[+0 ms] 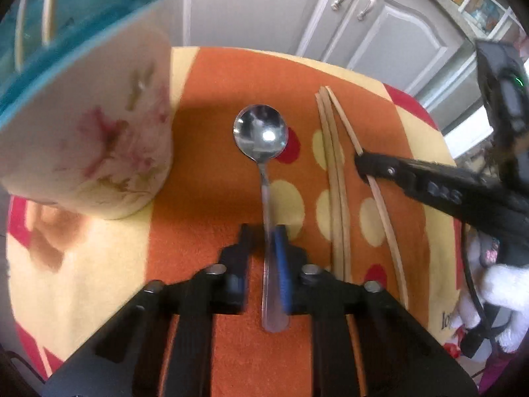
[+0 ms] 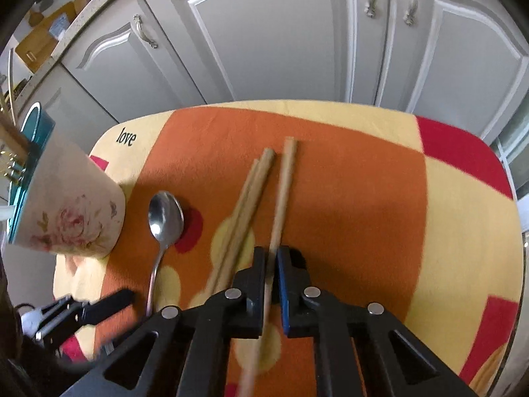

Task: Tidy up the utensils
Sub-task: 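Close the left tool on the silver spoon while the right grasps a thin chopstick, then lift the silver spoon with the left tool while the right lifts the chopstick, then open both tools over the floral cup to drop the spoon and chopstick, then withdraw both open tools from the cup toward the last chopsticks on the cloth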

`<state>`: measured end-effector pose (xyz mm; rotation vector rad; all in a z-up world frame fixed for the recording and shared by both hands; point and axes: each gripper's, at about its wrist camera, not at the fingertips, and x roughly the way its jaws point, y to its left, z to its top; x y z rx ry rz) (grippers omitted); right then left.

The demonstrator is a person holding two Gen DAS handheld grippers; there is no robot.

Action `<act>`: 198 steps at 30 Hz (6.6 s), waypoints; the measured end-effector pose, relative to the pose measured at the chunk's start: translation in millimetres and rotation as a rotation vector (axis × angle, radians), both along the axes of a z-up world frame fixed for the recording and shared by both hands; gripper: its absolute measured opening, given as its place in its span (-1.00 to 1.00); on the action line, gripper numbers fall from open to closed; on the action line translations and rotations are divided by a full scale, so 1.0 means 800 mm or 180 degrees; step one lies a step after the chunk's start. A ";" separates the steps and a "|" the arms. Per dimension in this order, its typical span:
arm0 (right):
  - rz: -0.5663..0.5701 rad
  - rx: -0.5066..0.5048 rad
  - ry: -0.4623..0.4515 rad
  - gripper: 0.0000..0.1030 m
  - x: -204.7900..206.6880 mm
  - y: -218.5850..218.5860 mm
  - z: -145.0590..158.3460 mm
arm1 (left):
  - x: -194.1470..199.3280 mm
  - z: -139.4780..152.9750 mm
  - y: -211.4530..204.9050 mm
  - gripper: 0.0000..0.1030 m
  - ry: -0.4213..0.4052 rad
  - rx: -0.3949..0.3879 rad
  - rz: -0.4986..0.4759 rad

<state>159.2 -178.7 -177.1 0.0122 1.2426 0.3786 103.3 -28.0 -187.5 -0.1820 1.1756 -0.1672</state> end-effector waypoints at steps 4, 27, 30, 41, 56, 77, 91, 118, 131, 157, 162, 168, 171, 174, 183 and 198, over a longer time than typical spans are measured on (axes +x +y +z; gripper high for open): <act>-0.0004 0.0124 0.0087 -0.90 -0.022 -0.018 0.001 | -0.009 0.001 0.003 -0.92 0.0027 -0.0068 -0.0071; 0.0186 0.0233 0.0249 -0.48 -0.085 -0.034 0.019 | -0.045 0.027 0.043 -0.49 -0.0299 -0.0069 -0.0520; 0.0175 0.0250 0.0260 -0.48 -0.074 -0.024 0.018 | -0.034 0.018 0.035 -0.49 -0.0258 -0.0066 -0.0551; 0.0145 0.0347 0.0326 -0.48 -0.063 -0.022 0.014 | -0.032 0.004 0.030 -0.89 -0.0208 -0.0064 -0.0481; 0.0333 -0.0019 0.0240 -0.48 -0.056 -0.003 0.007 | -0.053 0.002 0.057 -0.43 0.0110 -0.0199 -0.0285; 0.0490 0.0218 -0.0262 -0.90 -0.077 -0.016 0.085 | -0.078 0.081 0.072 -0.98 -0.0411 -0.0141 -0.0403; 0.0554 0.0594 -0.0805 -0.90 -0.128 -0.026 0.211 | -0.110 0.238 0.148 -0.98 -0.1177 -0.0031 -0.0122; 0.0610 0.0787 -0.1948 -0.90 -0.026 0.173 0.365 | 0.014 0.267 0.196 -0.98 -0.1799 0.1267 0.0407; 0.0599 0.0702 -0.1606 -0.90 -0.001 0.198 0.265 | 0.026 0.201 0.158 -0.98 -0.1741 0.1463 0.0286; 0.0559 0.0882 -0.1298 -0.33 -0.024 0.153 0.285 | -0.007 0.223 0.176 -0.41 -0.1358 0.0654 0.0542; 0.0505 0.0902 -0.1304 -0.33 -0.038 0.137 0.287 | -0.018 0.232 0.165 -0.27 -0.1400 0.0626 0.0532; 0.0434 0.0859 -0.1322 -0.32 -0.056 0.115 0.288 | -0.028 0.235 0.147 -0.26 -0.1408 0.0625 0.0463; 0.0384 0.0842 -0.1323 -0.30 -0.064 0.100 0.286 | -0.033 0.237 0.137 -0.26 -0.1421 0.0619 0.0426; 0.0329 0.0802 -0.1290 -0.28 -0.072 0.083 0.280 | -0.038 0.237 0.127 -0.18 -0.1413 0.0593 0.0379; 0.0119 0.0565 -0.0897 -0.26 -0.078 0.033 0.206 | -0.052 0.228 0.102 -0.07 -0.1318 0.0368 0.0222; -0.0044 -0.0069 -0.0034 -0.48 -0.043 0.016 0.011 | -0.076 0.169 0.066 -0.07 -0.0911 0.0194 -0.0055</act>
